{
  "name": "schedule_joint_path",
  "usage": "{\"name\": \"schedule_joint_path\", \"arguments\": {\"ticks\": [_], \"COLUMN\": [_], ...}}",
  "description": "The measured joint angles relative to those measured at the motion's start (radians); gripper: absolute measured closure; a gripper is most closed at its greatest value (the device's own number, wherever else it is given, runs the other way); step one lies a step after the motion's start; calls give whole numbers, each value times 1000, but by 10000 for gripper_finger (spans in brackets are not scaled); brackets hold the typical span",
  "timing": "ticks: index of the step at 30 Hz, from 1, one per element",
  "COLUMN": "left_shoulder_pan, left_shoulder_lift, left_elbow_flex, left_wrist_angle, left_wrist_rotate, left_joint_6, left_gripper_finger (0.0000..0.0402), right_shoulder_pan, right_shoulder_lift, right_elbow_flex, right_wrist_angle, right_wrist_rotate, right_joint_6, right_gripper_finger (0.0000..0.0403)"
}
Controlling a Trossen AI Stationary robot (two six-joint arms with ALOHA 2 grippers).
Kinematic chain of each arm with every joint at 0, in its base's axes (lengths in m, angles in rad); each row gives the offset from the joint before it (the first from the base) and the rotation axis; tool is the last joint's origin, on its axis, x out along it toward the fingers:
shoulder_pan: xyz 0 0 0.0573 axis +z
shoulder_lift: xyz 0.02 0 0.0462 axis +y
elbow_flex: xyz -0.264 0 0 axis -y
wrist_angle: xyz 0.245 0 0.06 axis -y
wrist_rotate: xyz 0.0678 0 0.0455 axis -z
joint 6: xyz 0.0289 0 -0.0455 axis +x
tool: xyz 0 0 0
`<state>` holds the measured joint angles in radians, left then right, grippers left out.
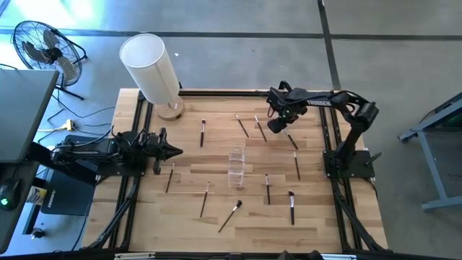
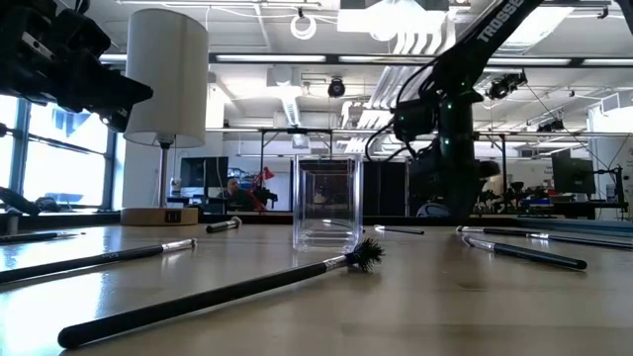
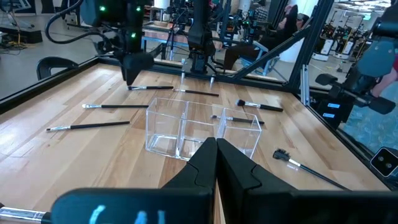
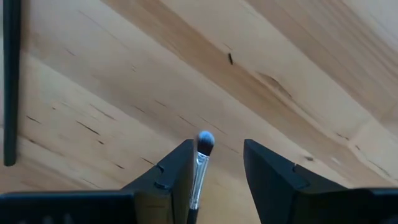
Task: Pick & Place Makeup Brushes
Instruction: Put the eyeshadow brush into the transparent organizer
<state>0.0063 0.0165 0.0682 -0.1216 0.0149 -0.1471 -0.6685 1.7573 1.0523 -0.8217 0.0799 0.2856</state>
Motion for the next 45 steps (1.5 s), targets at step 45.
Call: {"name": "schedule_joint_path", "arguments": {"ticks": [45], "left_shoulder_pan": [0], "left_shoulder_lift": [0], "left_elbow_flex": [0], "left_wrist_angle": [0], "left_wrist_rotate": [0], "left_joint_6": [0], "left_gripper_finger": [401], "right_shoulder_pan": [10], "right_shoulder_lift": [-261], "right_elbow_flex": [-5], "right_wrist_angle": [-31], "right_wrist_rotate": [-64], "right_joint_6": [-109], "right_gripper_finger": [402]}}
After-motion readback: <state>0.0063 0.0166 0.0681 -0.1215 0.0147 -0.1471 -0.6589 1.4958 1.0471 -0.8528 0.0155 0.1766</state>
